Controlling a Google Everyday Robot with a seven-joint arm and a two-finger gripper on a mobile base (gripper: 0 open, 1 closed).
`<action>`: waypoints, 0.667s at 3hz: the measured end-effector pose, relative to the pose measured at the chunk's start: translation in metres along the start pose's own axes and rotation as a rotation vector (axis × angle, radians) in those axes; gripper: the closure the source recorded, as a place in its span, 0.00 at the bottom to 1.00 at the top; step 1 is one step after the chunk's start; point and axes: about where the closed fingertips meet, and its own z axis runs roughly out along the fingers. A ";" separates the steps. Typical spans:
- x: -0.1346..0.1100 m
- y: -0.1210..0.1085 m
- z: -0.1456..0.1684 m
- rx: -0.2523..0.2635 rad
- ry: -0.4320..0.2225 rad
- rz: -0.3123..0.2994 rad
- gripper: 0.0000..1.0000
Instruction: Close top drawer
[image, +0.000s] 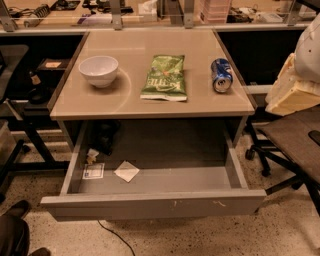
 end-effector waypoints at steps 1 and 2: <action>0.000 0.000 0.000 0.000 0.000 0.000 0.88; 0.000 0.000 0.000 0.000 0.000 0.000 1.00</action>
Offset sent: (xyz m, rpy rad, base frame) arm 0.0000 0.0000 0.0000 0.0000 0.0000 0.0000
